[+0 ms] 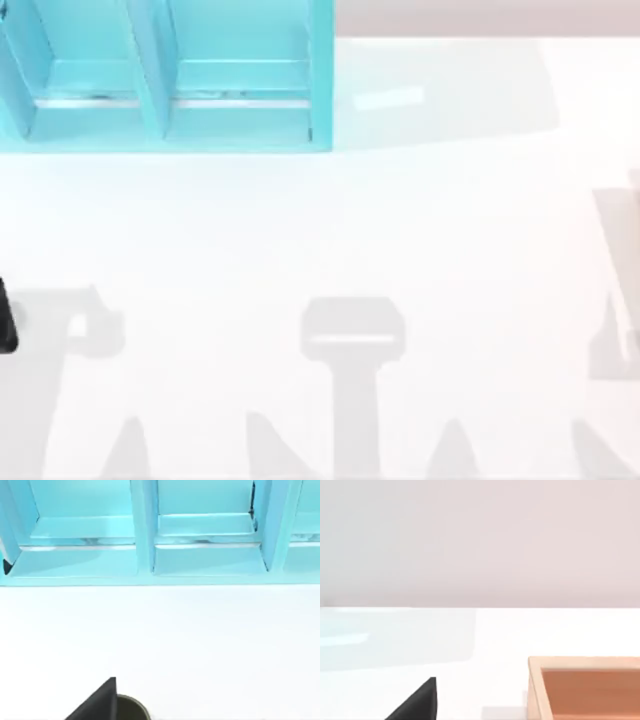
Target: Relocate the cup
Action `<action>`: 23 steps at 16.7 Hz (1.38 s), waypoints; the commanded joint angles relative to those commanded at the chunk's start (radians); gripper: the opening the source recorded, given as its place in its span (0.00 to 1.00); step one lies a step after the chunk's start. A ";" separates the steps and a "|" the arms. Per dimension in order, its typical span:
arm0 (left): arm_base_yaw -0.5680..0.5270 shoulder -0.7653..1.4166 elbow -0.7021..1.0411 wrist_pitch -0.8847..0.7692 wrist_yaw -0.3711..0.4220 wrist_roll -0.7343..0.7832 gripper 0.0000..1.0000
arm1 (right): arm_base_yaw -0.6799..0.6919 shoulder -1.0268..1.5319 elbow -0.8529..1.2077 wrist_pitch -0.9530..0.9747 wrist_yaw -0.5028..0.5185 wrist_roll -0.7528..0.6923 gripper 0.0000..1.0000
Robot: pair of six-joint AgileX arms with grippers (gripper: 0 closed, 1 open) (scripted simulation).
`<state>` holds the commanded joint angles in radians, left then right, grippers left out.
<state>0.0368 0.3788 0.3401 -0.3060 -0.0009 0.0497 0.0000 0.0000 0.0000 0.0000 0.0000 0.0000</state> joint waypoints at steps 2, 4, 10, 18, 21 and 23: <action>0.016 0.186 0.151 -0.125 -0.001 0.017 1.00 | 0.000 0.000 0.000 0.000 0.000 0.000 1.00; 0.033 0.390 0.310 -0.256 -0.002 0.034 1.00 | 0.000 0.000 0.000 0.000 0.000 0.000 1.00; 0.081 0.987 0.769 -0.639 -0.006 0.086 1.00 | 0.000 0.000 0.000 0.000 0.000 0.000 1.00; 0.118 1.408 1.126 -0.936 0.000 0.129 1.00 | 0.000 0.000 0.000 0.000 0.000 0.000 1.00; 0.119 1.419 1.138 -0.945 0.000 0.130 1.00 | 0.000 0.000 0.000 0.000 0.000 0.000 1.00; 0.119 1.419 1.138 -0.945 0.000 0.130 1.00 | 0.000 0.000 0.000 0.000 0.000 0.000 1.00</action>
<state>0.1562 1.7976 1.4779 -1.2512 -0.0005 0.1798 0.0000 0.0000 0.0000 0.0000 0.0000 0.0000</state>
